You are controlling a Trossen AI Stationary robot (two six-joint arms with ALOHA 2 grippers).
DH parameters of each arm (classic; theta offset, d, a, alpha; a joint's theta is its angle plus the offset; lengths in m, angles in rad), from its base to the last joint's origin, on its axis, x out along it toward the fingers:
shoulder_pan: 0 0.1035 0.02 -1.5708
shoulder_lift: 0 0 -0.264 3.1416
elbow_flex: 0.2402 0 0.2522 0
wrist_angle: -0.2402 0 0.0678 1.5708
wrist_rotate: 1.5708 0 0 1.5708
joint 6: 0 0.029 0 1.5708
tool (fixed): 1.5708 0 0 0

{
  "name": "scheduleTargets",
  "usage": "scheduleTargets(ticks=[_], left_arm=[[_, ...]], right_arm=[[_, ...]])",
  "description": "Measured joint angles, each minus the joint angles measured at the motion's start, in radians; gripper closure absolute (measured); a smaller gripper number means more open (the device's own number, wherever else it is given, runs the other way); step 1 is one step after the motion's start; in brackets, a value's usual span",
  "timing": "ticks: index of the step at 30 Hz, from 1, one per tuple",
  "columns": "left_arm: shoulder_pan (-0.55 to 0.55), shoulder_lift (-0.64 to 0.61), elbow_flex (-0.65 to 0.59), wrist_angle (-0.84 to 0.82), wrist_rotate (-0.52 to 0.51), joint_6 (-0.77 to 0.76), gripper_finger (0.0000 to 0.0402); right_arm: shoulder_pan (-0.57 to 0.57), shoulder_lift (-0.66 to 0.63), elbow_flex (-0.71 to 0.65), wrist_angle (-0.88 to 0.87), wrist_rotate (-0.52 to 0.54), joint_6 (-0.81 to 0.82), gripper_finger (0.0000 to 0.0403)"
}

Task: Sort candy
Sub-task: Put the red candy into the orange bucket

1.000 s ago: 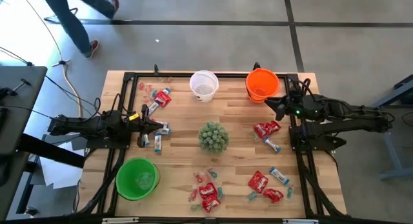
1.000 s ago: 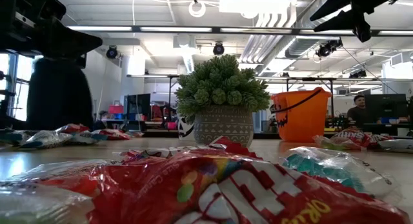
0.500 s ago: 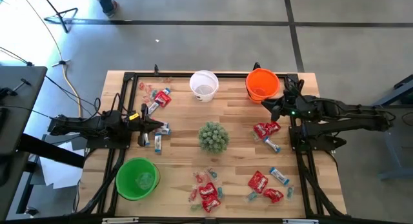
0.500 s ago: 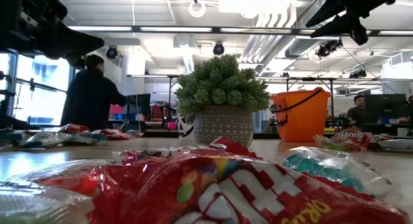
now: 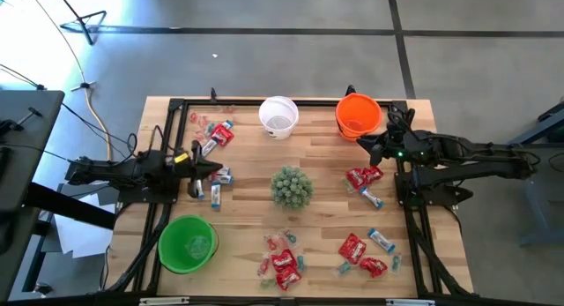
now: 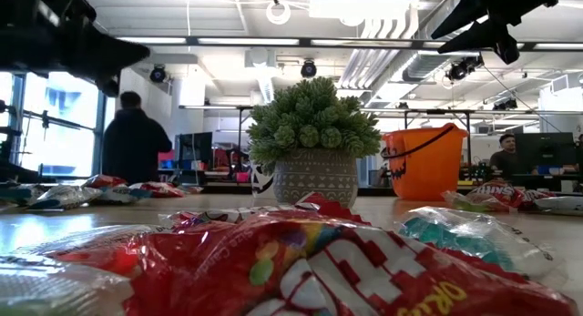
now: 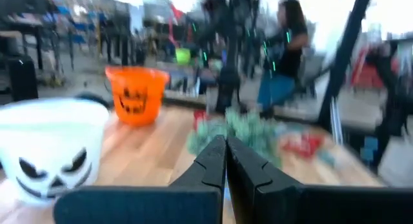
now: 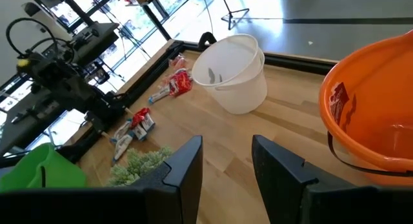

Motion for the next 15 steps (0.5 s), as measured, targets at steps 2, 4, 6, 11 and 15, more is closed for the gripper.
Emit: scheduleTargets(ticks=[2,4,6,11,15], left_arm=[[0.000,0.000,0.000,0.085,-0.015,-0.017,0.0401],[0.000,0.000,0.000,0.188,-0.006,-0.020,0.0401],[0.000,0.000,0.000,0.276,-0.002,-0.021,0.0401],[0.000,0.000,0.000,0.377,0.002,-0.116,0.0401],[0.000,0.000,0.000,0.391,0.005,-0.217,0.0401]], right_arm=[[0.000,0.000,0.000,0.000,-0.007,0.000,0.0272],[0.000,0.000,0.000,0.000,-0.010,0.000,0.0272],[0.000,0.000,0.000,0.000,-0.012,0.000,0.0272],[0.000,0.000,0.000,0.000,-0.012,0.000,0.0272],[0.000,0.000,0.000,0.000,-0.012,0.000,0.0272]])
